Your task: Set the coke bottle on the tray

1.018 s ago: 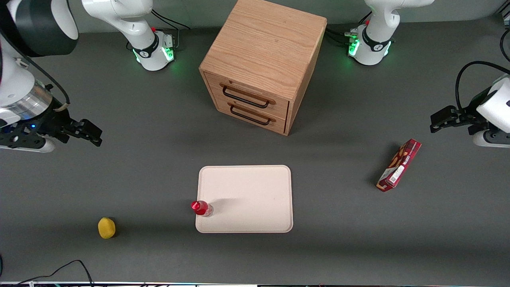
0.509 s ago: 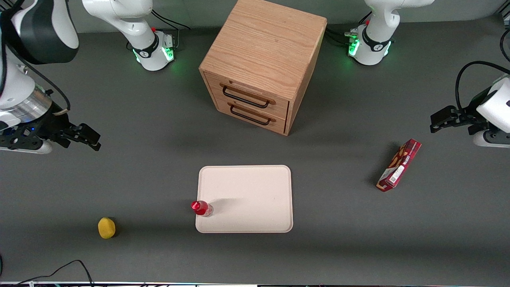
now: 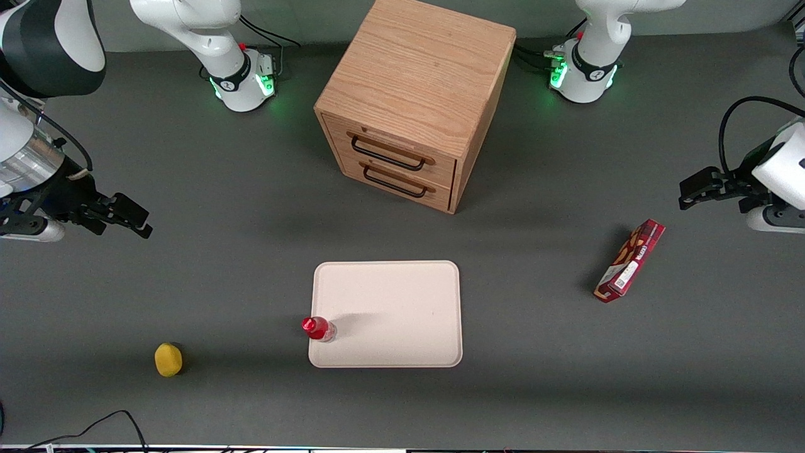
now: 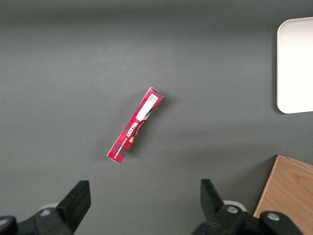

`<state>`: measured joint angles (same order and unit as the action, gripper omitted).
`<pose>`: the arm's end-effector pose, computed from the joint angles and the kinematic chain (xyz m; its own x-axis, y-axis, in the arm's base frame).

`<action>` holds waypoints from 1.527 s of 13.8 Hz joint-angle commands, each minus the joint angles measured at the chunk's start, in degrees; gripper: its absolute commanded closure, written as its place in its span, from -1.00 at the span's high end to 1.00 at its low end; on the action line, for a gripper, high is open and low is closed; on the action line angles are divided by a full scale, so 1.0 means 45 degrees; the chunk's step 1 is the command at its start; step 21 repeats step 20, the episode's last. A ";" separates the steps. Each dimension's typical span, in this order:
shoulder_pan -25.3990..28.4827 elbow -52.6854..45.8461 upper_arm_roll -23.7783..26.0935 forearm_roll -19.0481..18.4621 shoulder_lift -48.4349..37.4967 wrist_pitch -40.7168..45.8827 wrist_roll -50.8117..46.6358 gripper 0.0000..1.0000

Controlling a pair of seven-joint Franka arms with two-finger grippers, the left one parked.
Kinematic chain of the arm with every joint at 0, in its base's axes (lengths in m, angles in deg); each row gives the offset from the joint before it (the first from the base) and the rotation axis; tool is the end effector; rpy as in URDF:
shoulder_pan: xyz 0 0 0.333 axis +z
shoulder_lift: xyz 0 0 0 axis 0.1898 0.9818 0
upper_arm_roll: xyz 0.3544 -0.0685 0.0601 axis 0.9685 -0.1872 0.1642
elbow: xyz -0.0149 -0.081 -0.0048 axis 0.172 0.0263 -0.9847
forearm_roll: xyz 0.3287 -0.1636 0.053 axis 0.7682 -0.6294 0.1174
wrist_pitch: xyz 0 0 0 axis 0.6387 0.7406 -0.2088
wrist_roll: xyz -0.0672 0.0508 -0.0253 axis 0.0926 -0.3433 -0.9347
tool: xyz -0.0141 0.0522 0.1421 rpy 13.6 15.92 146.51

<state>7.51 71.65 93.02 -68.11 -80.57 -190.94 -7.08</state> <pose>0.5679 0.0337 0.5865 0.9714 -0.1491 0.1850 -0.1373 -0.9877 -0.0751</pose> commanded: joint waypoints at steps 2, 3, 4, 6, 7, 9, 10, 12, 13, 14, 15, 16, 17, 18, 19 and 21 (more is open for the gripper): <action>-0.0136 -0.0554 0.0029 -0.0202 0.0082 0.0602 0.0372 1.00; -0.0137 -0.0651 0.0010 -0.0262 0.0102 0.0602 0.0391 1.00; -0.0156 -0.0672 -0.0010 -0.0301 0.0102 0.0622 0.0391 1.00; -0.0273 -0.1001 -0.0049 -0.0301 0.0102 0.0815 0.0392 1.00; -0.0428 -0.1449 -0.0049 -0.0282 0.0237 0.1243 0.0391 1.00; -0.0488 -0.2347 -0.0049 -0.0282 0.0550 0.1966 0.0392 1.00; -0.0508 -0.2622 -0.0049 -0.0301 0.0648 0.2182 0.0411 1.00; -0.0779 -0.2742 -0.0049 -0.0282 0.0649 0.2301 0.0702 1.00; -0.0820 -0.2684 -0.0049 -0.0282 0.0649 0.2321 0.0994 1.00; -0.0840 -0.2645 -0.0049 -0.0282 0.0513 0.2534 0.1074 1.00; -0.0859 -0.2683 -0.0049 -0.0282 0.0473 0.2981 0.1152 1.00; -0.0879 -0.2664 -0.0049 -0.0282 0.0434 0.3121 0.1173 1.00; -0.0937 -0.2683 -0.0049 -0.0282 0.0453 0.3122 0.1192 1.00; -0.0995 -0.2703 -0.0049 -0.0282 0.0453 0.3122 0.1192 1.00; -0.0996 -0.2703 -0.0049 -0.0282 0.0453 0.3122 0.1192 1.00; -0.0996 -0.2703 -0.0049 -0.0282 0.0473 0.3122 0.1192 1.00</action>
